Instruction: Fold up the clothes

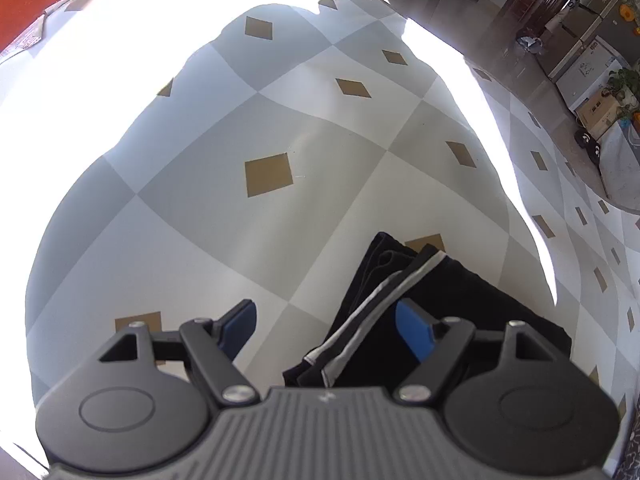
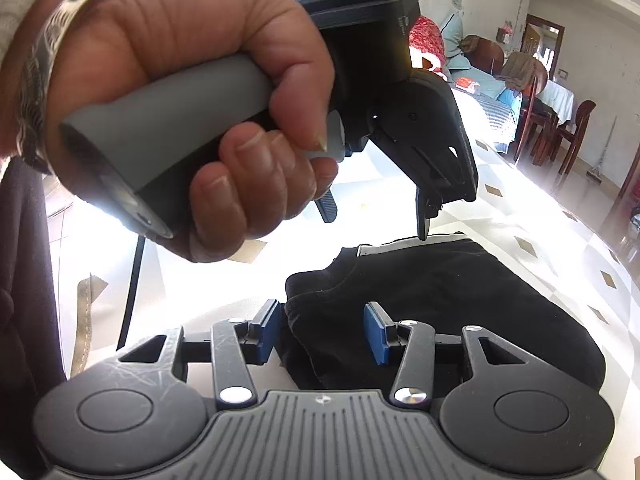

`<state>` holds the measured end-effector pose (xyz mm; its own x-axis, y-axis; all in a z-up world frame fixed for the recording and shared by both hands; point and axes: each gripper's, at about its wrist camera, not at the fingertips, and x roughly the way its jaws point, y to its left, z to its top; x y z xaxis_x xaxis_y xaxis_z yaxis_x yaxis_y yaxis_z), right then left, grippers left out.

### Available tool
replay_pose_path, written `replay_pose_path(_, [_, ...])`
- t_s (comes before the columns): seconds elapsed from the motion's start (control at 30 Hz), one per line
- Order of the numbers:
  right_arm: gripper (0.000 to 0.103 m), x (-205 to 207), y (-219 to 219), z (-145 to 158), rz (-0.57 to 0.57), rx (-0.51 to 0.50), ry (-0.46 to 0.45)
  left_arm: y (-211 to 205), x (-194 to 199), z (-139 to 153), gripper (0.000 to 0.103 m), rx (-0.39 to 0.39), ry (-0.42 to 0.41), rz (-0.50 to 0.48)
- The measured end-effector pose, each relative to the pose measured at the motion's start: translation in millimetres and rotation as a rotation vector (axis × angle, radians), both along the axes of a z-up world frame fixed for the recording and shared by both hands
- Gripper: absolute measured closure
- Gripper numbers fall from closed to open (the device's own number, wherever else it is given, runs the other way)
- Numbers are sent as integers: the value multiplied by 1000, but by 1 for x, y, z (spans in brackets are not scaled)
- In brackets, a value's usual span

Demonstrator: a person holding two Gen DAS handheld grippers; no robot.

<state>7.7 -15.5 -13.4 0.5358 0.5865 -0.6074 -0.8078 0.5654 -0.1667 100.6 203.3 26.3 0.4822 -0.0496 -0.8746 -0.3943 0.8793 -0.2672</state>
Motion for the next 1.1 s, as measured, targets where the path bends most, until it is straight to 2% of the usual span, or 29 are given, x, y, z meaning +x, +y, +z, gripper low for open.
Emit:
replay_pose_path(0.13, [58, -11, -10, 7, -73, 4, -1, -12, -3, 8, 20, 5, -33, -42])
replay_pose_path(0.3, [58, -14, -29, 17, -193, 22, 25, -31, -6, 9, 20, 2, -50, -111])
replay_pose_path(0.43, [58, -2, -51, 20, -296, 34, 71, -55, -6, 2, 17, 32, -38, -185])
replay_pose_path(0.57, [58, 4, -63, 14, -371, 3, 104, -74, -4, -11, 13, 76, -2, -239])
replay_pose_path(0.67, [56, 10, -69, 1, -402, -46, 163, -80, -1, -25, 12, 118, 37, -255])
replay_pose_path(0.77, [54, 11, -76, -9, -417, -4, 183, -90, -3, -30, 3, 175, 37, -300])
replay_pose_path(0.87, [53, 12, -80, -9, -436, 23, 215, -101, -5, -34, 0, 228, 39, -339])
replay_pose_path(1.1, [51, 0, -82, -6, -457, 36, 224, -103, -7, -32, 0, 233, 41, -318])
